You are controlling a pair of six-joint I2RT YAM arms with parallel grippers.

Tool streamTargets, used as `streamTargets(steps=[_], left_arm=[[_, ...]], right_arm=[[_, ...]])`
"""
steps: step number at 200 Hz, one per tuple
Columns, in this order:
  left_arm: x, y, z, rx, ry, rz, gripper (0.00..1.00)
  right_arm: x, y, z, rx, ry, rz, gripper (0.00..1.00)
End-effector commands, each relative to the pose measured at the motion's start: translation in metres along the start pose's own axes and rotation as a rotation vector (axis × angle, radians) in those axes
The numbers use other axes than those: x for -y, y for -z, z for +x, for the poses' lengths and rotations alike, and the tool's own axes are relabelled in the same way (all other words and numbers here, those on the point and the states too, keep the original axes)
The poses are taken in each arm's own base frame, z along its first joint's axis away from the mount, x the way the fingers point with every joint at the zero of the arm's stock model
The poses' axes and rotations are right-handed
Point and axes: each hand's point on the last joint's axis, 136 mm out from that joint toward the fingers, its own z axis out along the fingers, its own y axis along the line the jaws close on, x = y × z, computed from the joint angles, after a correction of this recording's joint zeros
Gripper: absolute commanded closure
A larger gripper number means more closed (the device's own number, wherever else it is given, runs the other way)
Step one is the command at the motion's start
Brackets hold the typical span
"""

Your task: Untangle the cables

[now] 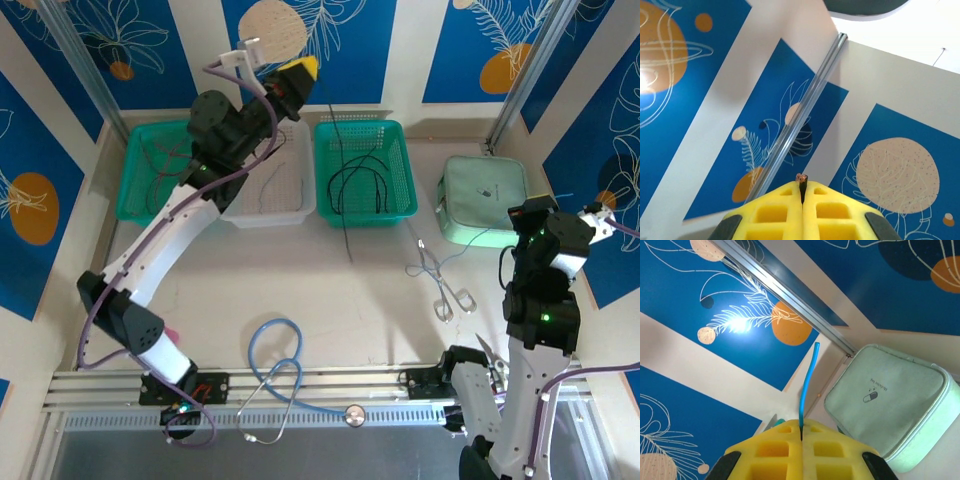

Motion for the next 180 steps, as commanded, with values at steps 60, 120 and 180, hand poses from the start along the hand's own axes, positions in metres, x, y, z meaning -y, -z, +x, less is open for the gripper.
streamTargets(steps=[60, 120, 180], left_arm=[[0.038, -0.059, -0.075, 0.322, -0.194, 0.11, 1.0], [0.029, -0.071, -0.074, 0.441, -0.203, 0.081, 1.0], [0.016, -0.082, -0.057, 0.455, -0.245, 0.086, 1.0]], right_arm=[[-0.003, 0.001, 0.004, -0.025, -0.001, -0.019, 1.0], [-0.006, -0.001, 0.003, -0.023, 0.005, -0.023, 1.0], [-0.01, -0.003, 0.001, -0.025, 0.017, -0.031, 1.0]])
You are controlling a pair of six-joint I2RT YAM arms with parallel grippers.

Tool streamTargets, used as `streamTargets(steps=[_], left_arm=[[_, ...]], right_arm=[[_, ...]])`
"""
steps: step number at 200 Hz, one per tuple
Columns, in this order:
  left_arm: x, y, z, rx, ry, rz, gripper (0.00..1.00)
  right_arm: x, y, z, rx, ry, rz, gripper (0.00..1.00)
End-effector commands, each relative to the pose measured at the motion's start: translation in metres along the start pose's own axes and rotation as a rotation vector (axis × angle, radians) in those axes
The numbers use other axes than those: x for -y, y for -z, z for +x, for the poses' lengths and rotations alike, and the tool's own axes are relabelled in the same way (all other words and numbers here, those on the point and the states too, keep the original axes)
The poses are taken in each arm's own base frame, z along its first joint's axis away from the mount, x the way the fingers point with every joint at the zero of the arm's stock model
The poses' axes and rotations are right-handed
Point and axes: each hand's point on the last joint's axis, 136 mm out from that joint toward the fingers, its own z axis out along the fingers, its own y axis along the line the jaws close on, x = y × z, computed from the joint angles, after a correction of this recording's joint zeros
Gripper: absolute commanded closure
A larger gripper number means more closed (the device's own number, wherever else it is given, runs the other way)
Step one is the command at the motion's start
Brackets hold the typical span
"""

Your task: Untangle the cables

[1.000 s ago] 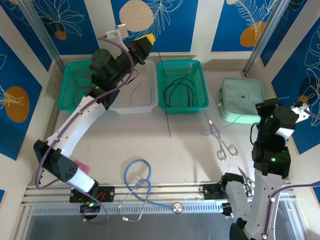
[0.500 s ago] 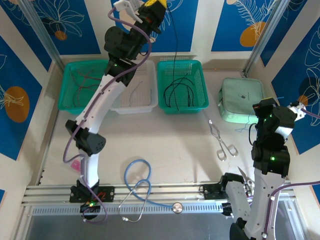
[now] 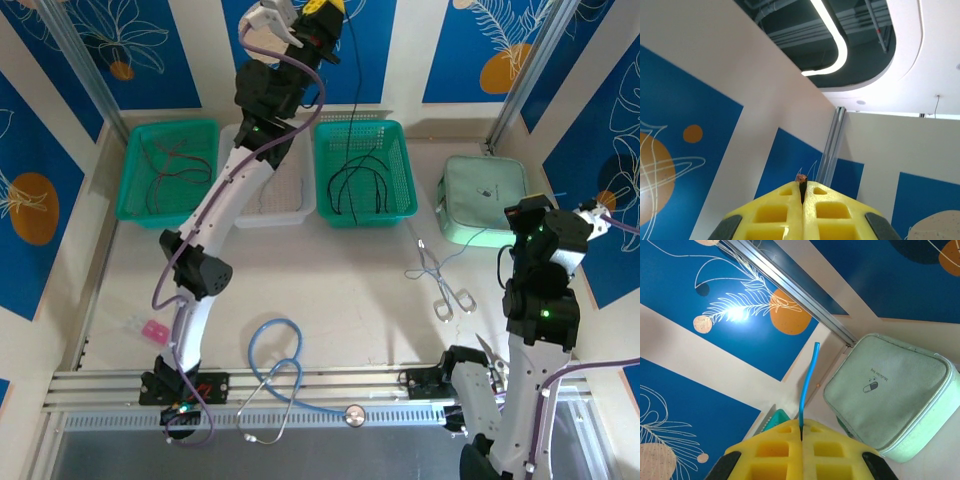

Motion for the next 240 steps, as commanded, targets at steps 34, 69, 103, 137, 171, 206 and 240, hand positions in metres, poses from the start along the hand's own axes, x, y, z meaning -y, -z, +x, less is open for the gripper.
streamTargets(steps=[34, 69, 103, 137, 171, 206, 240], left_arm=[[0.023, 0.004, -0.058, 0.239, -0.088, 0.048, 1.0], [0.036, 0.008, -0.075, 0.283, -0.092, 0.09, 1.0], [0.037, 0.009, -0.076, 0.292, -0.082, 0.101, 1.0], [0.029, 0.007, -0.055, 0.254, -0.08, 0.097, 1.0], [0.034, 0.011, -0.072, 0.313, -0.092, 0.095, 1.0], [0.049, 0.016, -0.101, 0.364, -0.109, 0.116, 1.0], [0.056, 0.018, -0.111, 0.374, -0.128, 0.134, 1.0]], right_arm=[[-0.013, 0.0, -0.006, 0.004, 0.005, -0.036, 1.0], [-0.015, -0.002, -0.007, 0.003, 0.0, -0.037, 1.0], [-0.018, -0.003, -0.009, 0.002, 0.002, -0.042, 1.0], [-0.018, -0.003, -0.009, 0.004, 0.007, -0.042, 1.0], [-0.02, -0.003, -0.01, 0.005, 0.02, -0.044, 1.0], [-0.02, -0.005, -0.007, -0.009, 0.01, -0.046, 1.0], [-0.02, -0.005, -0.004, -0.02, -0.007, -0.048, 1.0]])
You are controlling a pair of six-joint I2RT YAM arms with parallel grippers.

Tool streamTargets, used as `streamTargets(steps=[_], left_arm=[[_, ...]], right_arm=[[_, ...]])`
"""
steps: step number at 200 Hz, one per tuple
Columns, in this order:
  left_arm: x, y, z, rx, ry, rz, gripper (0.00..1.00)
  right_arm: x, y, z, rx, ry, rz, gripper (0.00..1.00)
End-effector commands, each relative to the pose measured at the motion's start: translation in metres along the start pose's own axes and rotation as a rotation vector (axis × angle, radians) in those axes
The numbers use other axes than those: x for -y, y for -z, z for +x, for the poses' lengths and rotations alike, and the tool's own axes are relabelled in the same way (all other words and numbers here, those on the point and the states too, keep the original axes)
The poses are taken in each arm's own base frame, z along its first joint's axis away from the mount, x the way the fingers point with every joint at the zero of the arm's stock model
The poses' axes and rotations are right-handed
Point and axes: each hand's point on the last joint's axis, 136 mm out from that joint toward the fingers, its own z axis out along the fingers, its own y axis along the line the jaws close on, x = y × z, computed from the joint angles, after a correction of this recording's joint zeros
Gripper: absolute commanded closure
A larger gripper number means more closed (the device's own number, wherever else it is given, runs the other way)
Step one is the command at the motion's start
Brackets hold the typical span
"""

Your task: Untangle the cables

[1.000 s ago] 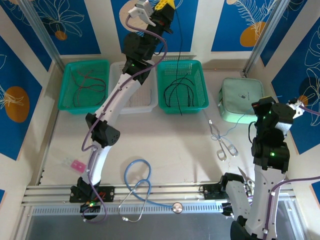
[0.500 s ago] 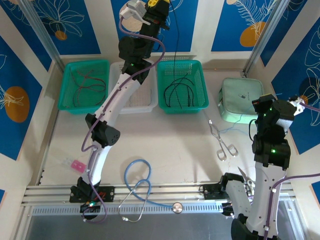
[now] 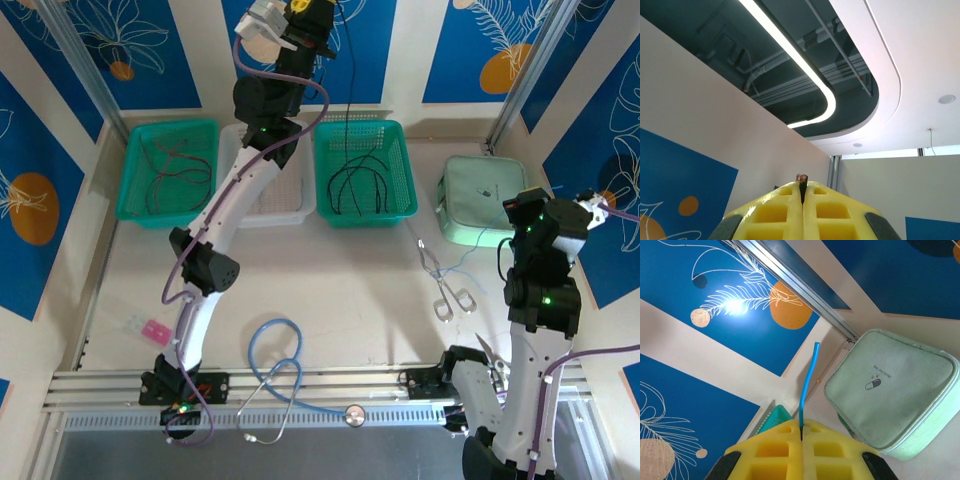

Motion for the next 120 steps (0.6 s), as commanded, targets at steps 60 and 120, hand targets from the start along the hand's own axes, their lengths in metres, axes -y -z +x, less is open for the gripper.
streamTargets(steps=[60, 120], left_arm=[[0.021, -0.007, -0.053, 0.091, -0.026, 0.033, 1.0], [-0.017, 0.029, 0.089, -0.225, 0.126, -0.019, 1.0]], right_arm=[[-0.015, 0.008, -0.009, 0.017, -0.013, -0.054, 1.0], [-0.012, 0.016, -0.012, 0.037, 0.007, -0.053, 1.0]])
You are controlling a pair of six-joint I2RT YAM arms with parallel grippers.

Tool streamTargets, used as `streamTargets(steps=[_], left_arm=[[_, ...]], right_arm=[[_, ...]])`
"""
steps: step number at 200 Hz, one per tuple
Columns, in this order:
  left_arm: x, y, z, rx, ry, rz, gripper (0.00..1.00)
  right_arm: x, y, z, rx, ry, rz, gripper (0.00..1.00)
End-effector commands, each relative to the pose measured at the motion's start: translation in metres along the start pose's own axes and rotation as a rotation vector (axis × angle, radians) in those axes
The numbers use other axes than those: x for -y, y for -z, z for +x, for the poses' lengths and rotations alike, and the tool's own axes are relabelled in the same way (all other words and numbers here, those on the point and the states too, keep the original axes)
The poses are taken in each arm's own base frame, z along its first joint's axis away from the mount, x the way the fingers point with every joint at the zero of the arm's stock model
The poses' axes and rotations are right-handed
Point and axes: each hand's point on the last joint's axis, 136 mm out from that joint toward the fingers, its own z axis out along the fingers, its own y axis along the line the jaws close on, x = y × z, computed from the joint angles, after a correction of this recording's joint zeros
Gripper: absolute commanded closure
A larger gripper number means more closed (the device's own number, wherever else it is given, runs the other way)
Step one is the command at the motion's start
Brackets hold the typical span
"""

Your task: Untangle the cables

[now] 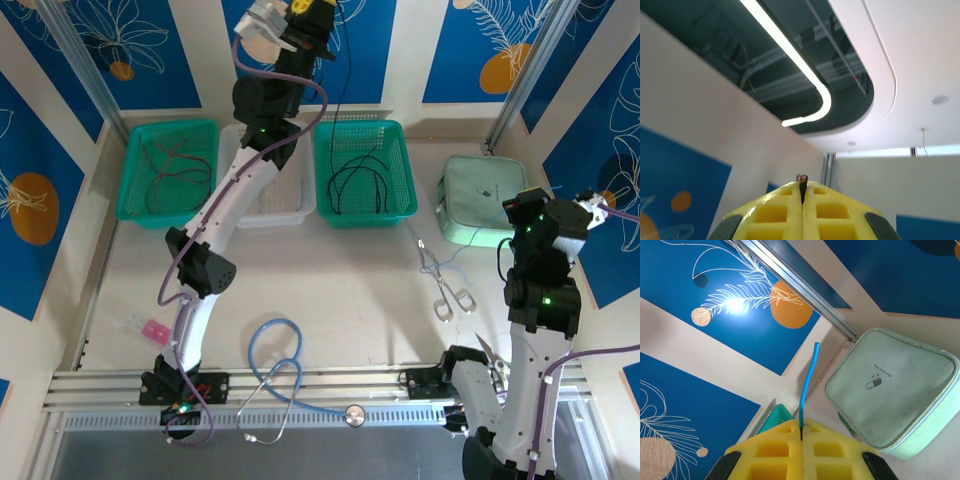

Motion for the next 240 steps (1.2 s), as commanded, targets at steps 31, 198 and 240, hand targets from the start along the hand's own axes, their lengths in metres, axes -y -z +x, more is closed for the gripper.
streamTargets(steps=[31, 198, 240], left_arm=[[-0.051, 0.069, 0.165, -0.431, 0.048, -0.16, 1.0], [-0.101, 0.339, 0.421, -1.525, 0.129, -0.459, 1.0], [-0.106, 0.335, 0.421, -1.515, 0.078, -0.454, 0.73]], right_arm=[[-0.008, 0.015, -0.01, 0.039, 0.015, -0.041, 1.0], [-0.001, 0.014, 0.0, 0.007, -0.017, -0.033, 1.0], [-0.003, 0.016, 0.0, -0.001, -0.022, -0.04, 1.0]])
